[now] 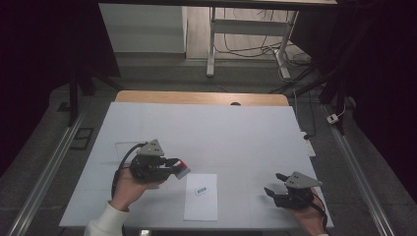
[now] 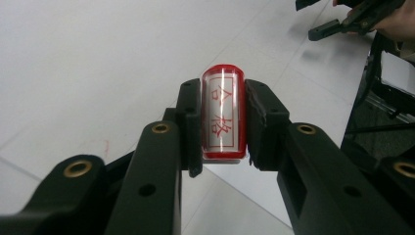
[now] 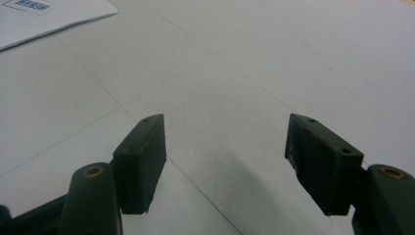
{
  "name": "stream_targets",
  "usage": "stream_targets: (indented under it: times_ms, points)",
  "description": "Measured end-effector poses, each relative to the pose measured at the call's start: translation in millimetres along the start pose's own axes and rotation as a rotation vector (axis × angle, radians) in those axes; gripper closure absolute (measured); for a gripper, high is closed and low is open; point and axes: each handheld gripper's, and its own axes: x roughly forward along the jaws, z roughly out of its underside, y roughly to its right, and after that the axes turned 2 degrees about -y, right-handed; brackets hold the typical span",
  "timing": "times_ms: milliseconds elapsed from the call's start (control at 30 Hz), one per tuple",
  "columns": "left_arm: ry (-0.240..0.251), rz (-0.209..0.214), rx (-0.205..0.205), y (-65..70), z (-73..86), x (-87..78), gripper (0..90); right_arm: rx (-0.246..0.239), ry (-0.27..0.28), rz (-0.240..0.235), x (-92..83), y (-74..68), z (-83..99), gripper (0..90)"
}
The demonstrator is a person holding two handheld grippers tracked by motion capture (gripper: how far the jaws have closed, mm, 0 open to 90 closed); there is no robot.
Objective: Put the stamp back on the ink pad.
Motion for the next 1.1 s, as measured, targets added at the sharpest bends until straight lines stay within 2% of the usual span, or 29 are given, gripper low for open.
stream_targets:
  times_ms: [133, 233, 400, 567, 700, 833, 933, 1100]
  points:
    - [0.003, -0.009, -0.011, -3.5, 5.2, -5.2, 69.7, 0.003, 0.003, 0.006, 0.2, 0.7, -1.3, 31.1]
    - [0.009, -0.016, -0.027, -9.5, 8.5, -9.1, 69.7, 0.03, 0.013, -0.003, -0.2, 3.2, 0.0, 31.1]
    - [0.031, -0.035, -0.04, -19.2, 13.2, -19.0, 69.8, 0.038, 0.023, -0.004, -2.5, 4.5, 0.9, 31.2]
    - [0.031, -0.079, -0.06, -24.7, 20.9, -30.5, 69.7, 0.026, 0.027, -0.008, -2.4, 4.1, 0.0, 31.1]
    - [0.01, -0.132, -0.073, -28.7, 28.9, -36.8, 69.7, 0.022, 0.026, -0.016, -1.2, 3.5, 1.1, 31.2]
    - [-0.012, -0.17, -0.104, -36.5, 40.9, -40.4, 69.7, 0.027, 0.027, -0.023, -0.4, 2.9, 0.7, 31.2]
    - [-0.042, -0.214, -0.127, -42.0, 50.1, -40.6, 69.7, 0.015, 0.014, -0.024, 1.6, 2.0, 1.0, 31.2]
    - [-0.092, -0.256, -0.136, -47.6, 62.7, -39.3, 69.7, 0.025, 0.027, -0.021, -0.7, 1.9, 0.8, 31.3]
